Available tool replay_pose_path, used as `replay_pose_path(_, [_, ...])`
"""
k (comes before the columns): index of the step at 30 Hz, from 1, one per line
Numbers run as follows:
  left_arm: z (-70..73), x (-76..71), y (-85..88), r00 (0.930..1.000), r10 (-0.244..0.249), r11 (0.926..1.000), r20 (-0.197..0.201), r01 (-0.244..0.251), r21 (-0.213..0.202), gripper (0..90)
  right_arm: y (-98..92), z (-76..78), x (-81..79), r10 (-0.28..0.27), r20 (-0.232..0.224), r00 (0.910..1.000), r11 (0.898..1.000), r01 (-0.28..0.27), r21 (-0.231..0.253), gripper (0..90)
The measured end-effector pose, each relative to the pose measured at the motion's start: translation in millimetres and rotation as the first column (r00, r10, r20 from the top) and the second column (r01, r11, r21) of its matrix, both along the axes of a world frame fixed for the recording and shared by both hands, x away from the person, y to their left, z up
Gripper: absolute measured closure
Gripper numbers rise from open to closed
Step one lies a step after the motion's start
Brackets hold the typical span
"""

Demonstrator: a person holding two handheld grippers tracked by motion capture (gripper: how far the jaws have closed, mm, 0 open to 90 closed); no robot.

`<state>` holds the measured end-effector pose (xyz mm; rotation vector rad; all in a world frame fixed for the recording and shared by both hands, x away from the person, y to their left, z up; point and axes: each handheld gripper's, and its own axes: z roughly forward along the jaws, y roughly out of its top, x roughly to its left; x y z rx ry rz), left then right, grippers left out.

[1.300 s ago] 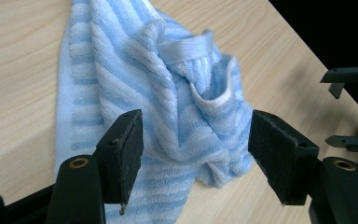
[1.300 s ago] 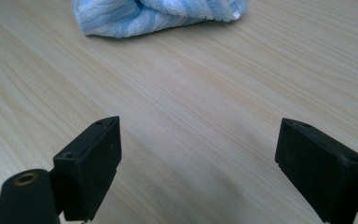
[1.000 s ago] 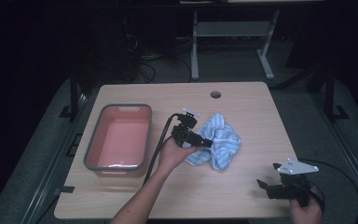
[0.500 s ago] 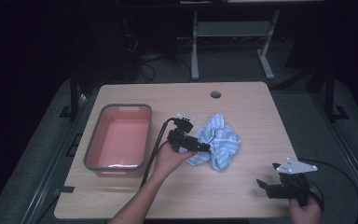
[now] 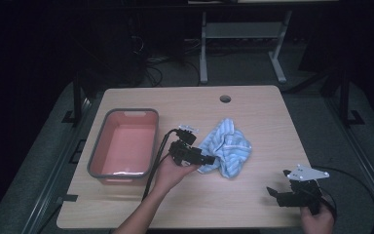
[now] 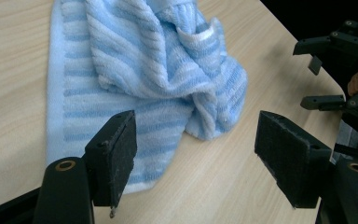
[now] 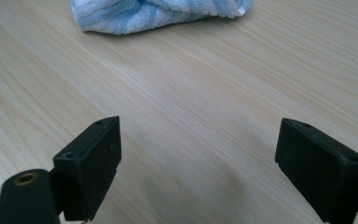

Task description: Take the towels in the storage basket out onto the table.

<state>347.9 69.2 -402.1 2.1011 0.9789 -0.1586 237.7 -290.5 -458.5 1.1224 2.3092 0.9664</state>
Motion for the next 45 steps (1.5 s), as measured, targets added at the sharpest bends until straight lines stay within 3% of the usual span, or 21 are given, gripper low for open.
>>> replay_pose_path(7, [-4.4,-7.4,5.5,0.9999,-0.006,0.9998,-0.009,0.006,-0.018,29.2,0.6,0.1,-0.1,-0.002,-0.001,1.0000,1.000,0.002,-0.003,13.7])
replay_pose_path(20, [-9.2,-25.6,8.1,0.9994,-0.019,0.9998,0.029,0.019,-0.004,29.3,0.6,0.0,-0.8,-0.001,-0.004,1.0000,1.000,0.001,-0.011,13.7])
replay_pose_path(45, [-21.2,-56.0,24.1,0.9986,-0.036,0.9987,0.040,0.037,-0.035,29.3,-0.3,-0.5,-2.4,-0.004,-0.002,1.0000,1.000,0.004,-0.020,13.7])
